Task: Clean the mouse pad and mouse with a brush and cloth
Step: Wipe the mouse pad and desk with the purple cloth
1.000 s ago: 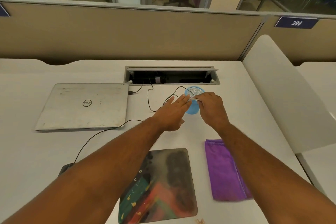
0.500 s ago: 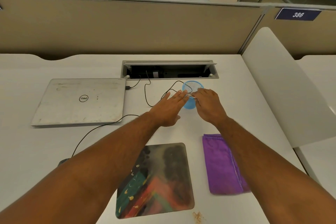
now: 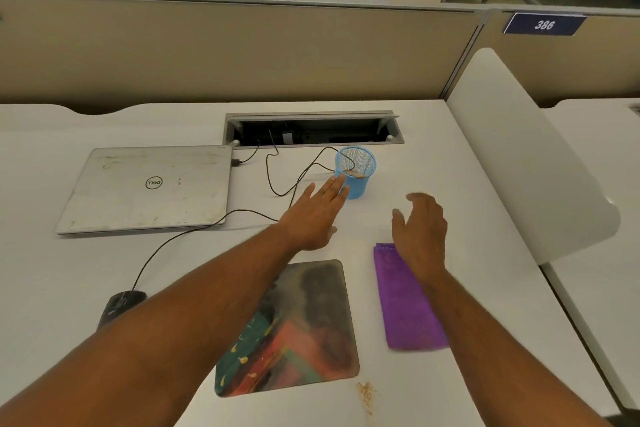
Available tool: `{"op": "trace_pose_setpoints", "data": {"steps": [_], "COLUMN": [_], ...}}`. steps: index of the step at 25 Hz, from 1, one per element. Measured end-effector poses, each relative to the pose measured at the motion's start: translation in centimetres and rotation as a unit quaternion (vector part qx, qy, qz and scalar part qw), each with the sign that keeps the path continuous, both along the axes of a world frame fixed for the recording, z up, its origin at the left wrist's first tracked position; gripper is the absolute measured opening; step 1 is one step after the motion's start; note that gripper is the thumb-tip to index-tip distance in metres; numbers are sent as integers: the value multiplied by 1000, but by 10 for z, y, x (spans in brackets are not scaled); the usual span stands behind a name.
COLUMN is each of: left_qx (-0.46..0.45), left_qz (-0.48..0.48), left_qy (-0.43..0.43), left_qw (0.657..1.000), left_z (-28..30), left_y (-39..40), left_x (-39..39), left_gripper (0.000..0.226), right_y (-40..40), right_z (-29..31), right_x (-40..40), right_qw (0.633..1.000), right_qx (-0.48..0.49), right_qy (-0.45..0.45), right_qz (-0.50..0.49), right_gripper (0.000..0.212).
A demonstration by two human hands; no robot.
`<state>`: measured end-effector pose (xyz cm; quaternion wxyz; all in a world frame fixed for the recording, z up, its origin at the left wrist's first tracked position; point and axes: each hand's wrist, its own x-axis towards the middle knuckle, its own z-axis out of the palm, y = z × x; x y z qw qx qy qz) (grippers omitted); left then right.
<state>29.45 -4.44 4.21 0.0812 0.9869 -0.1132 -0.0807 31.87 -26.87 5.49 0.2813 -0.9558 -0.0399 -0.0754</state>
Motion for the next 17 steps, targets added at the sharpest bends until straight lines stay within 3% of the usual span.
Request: {"op": "trace_pose_setpoints", "data": {"steps": [4, 9, 11, 17], "left_qx": [-5, -23, -28, -90], "left_qz": [-9, -9, -7, 55], "left_qy": [11, 32, 39, 49], "left_qw": [1000, 999, 999, 993], "left_z": [-6, -14, -17, -22], "left_y": [-12, -29, -32, -21], "left_x": [-26, -58, -72, -114], "left_gripper": [90, 82, 79, 76], "right_y": [-19, -25, -27, -44], "right_z": [-24, -48, -54, -59], "right_x": [-58, -104, -109, -102], "right_qw": [990, 966, 963, 980], "right_qx": [-86, -171, -204, -190], "right_qy": [89, 183, 172, 62], "right_qz": [-67, -60, -50, -14], "right_gripper": [67, 95, 88, 41]}}
